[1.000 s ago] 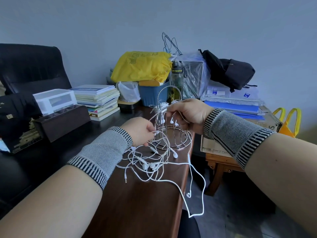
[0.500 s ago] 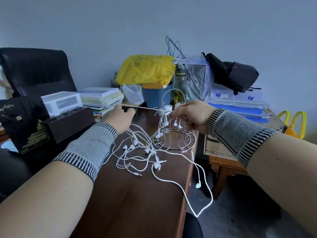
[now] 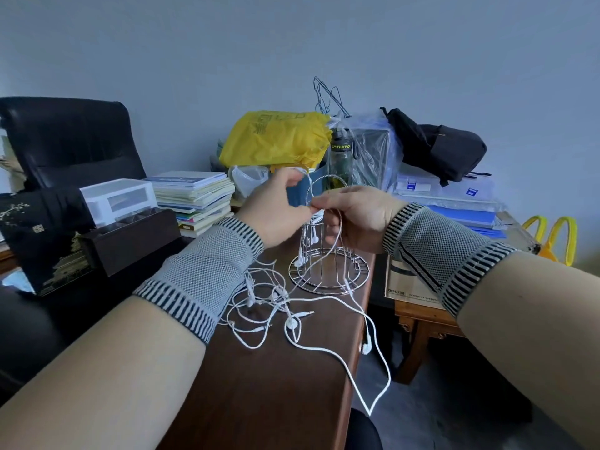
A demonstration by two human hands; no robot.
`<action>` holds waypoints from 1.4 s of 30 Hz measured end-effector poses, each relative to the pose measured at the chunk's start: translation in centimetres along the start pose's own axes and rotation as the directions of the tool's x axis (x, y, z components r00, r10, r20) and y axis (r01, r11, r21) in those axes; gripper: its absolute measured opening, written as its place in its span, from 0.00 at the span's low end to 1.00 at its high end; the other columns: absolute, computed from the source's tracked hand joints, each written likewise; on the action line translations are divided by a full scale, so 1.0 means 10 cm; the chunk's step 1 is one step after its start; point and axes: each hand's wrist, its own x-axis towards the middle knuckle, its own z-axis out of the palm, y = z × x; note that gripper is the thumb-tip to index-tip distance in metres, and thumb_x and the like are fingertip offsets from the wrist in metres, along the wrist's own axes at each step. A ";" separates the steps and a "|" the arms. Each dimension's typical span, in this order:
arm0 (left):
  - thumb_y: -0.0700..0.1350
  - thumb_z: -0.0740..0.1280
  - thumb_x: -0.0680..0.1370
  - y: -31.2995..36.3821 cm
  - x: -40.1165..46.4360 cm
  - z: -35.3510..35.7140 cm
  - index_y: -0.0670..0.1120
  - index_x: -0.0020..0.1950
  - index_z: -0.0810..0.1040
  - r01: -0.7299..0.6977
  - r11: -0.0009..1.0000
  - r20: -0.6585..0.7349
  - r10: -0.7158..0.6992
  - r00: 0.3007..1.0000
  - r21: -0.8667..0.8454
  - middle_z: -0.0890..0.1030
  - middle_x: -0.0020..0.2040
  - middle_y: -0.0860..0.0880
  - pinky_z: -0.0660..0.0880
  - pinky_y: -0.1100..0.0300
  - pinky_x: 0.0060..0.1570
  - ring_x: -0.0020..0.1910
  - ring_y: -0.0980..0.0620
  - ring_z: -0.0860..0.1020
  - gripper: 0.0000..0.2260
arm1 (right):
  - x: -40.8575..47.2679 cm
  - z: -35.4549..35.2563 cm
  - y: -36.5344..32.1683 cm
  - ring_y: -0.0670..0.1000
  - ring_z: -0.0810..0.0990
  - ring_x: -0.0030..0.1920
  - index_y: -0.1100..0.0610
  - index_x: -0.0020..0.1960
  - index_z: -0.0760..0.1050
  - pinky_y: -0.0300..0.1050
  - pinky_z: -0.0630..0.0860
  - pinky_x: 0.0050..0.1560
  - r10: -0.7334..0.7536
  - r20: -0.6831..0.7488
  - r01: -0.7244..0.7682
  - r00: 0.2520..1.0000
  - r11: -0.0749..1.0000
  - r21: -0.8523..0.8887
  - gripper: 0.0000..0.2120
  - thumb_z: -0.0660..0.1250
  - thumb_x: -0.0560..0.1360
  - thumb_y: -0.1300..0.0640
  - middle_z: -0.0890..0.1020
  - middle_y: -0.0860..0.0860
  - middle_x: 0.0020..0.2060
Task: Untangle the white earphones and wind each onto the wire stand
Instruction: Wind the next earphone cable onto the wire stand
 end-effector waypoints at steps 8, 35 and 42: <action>0.43 0.70 0.77 0.08 0.13 0.06 0.46 0.43 0.81 0.244 0.762 0.108 -0.225 0.968 -0.600 0.80 0.37 0.53 0.63 0.69 0.23 0.24 0.61 0.67 0.04 | -0.06 -0.05 0.01 0.48 0.73 0.27 0.60 0.43 0.78 0.45 0.76 0.41 0.012 0.055 -0.009 0.998 0.998 -0.055 0.04 0.65 0.76 0.65 0.70 0.50 0.24; 0.40 0.59 0.78 -0.13 0.09 -0.03 0.44 0.33 0.76 0.145 0.970 -0.032 -0.154 0.988 -0.194 0.65 0.23 0.50 0.66 0.60 0.28 0.22 0.52 0.65 0.14 | -0.08 -0.10 -0.06 0.47 0.68 0.23 0.60 0.40 0.76 0.42 0.70 0.28 -0.073 -0.054 0.059 0.996 0.974 -0.219 0.05 0.70 0.74 0.63 0.73 0.50 0.24; 0.39 0.60 0.73 -0.33 0.14 -0.34 0.43 0.33 0.71 0.324 0.872 -0.189 -0.411 0.892 -0.367 0.63 0.27 0.48 0.55 0.65 0.22 0.22 0.51 0.59 0.09 | -0.18 -0.34 0.12 0.48 0.63 0.19 0.62 0.37 0.75 0.36 0.66 0.20 0.103 -0.130 -0.119 0.986 0.985 -0.123 0.07 0.71 0.72 0.64 0.69 0.51 0.23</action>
